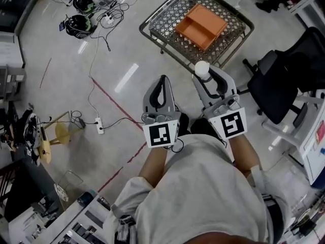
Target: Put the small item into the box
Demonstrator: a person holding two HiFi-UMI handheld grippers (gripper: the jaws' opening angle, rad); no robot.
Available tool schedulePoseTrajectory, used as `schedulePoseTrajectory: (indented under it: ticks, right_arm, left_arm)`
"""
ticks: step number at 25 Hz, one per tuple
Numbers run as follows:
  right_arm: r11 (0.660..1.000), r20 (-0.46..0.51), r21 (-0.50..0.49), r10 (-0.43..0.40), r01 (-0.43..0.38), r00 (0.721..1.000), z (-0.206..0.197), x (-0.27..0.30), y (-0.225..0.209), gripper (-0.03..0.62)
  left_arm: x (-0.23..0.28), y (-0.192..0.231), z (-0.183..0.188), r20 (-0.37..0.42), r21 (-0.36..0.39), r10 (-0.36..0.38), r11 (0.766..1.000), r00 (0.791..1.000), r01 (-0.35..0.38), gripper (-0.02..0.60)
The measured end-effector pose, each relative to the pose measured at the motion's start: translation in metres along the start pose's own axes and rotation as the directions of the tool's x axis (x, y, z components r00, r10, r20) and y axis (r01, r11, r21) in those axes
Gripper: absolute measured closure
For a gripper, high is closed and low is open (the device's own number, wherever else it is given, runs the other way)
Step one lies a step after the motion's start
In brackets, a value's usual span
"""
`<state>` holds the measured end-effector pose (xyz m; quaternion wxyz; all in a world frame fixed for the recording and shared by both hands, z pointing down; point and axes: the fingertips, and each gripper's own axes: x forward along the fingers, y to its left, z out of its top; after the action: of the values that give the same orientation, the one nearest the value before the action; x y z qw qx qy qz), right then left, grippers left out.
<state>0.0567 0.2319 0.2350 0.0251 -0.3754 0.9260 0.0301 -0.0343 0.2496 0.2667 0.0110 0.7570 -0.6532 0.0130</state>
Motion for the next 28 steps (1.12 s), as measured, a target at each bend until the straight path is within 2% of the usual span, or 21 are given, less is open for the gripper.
schedulePoseTrajectory:
  ticks: [4,11,16,22,28]
  right_arm:
    - [1.000,-0.011,-0.001,0.026,-0.026,1.000,-0.003,0.026,0.021,0.461]
    - [0.999,-0.018,-0.012,0.048,-0.048,0.999,0.000,0.070,0.054,0.462]
    - [0.999,-0.033,-0.028,0.024,-0.025,0.999,-0.003,0.104,0.072,0.461]
    - [0.999,-0.049,-0.023,-0.036,0.035,0.998,-0.007,0.125,0.070,0.461]
    - [0.995,-0.077,-0.023,-0.094,0.093,0.993,-0.013,0.131,0.047,0.461]
  left_arm:
    - [-0.006,0.032,-0.004,-0.001,-0.018,0.028,0.999,1.000,-0.028,0.575]
    - [0.000,0.088,0.001,0.025,-0.042,0.012,0.999,1.000,-0.011,0.575]
    - [0.010,0.128,-0.005,0.020,-0.064,-0.020,0.998,1.000,0.021,0.575]
    - [0.031,0.145,-0.007,0.025,-0.069,-0.088,0.994,0.996,0.090,0.575]
    - [0.054,0.137,-0.012,0.010,-0.078,-0.164,0.983,0.986,0.164,0.575]
